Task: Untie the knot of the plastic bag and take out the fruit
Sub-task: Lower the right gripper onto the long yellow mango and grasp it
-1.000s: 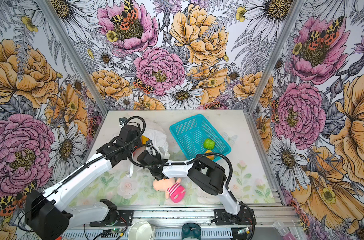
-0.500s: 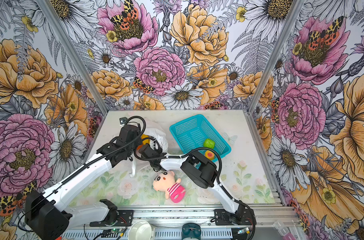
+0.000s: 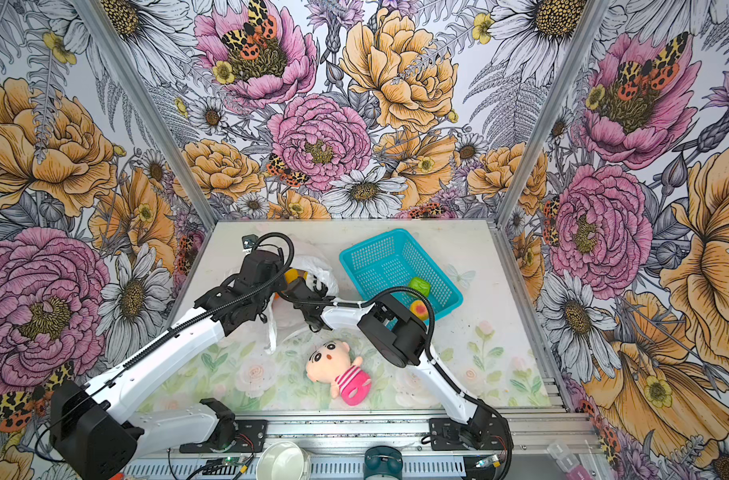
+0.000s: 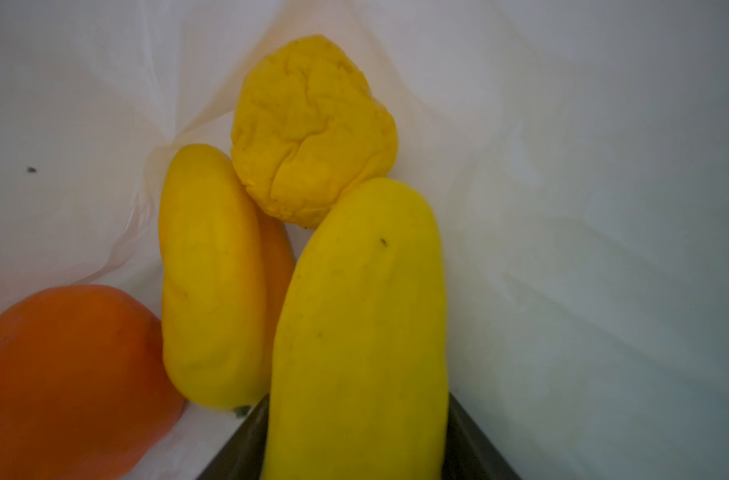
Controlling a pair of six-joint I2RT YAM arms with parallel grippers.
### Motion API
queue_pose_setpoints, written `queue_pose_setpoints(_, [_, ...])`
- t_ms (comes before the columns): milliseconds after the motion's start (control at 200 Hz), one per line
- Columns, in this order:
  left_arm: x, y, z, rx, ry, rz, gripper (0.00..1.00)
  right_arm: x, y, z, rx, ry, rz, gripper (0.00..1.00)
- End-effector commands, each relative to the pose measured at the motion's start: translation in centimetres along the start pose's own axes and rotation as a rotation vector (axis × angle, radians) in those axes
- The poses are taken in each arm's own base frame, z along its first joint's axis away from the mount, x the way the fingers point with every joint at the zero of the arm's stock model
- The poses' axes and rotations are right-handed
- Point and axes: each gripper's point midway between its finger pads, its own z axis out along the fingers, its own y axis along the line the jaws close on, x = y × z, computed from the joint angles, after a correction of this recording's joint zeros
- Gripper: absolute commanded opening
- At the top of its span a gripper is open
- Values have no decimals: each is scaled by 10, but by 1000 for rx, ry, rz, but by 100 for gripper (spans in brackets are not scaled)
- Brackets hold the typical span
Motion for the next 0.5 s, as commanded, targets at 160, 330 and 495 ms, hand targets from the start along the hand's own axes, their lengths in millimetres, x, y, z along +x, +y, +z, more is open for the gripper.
queue_pose_setpoints(160, [-6,-5,-3,28,-15,7,0,-19,14,-41,-121,25,2,45])
queue_pose_setpoints(330, [-6,-2,-3,17,-16,5,0,-30,21,-75,-192,-1,-18,41])
queue_pose_setpoints(495, [-6,-2,-3,19,-16,3,0,-36,21,-106,-268,-34,2,40])
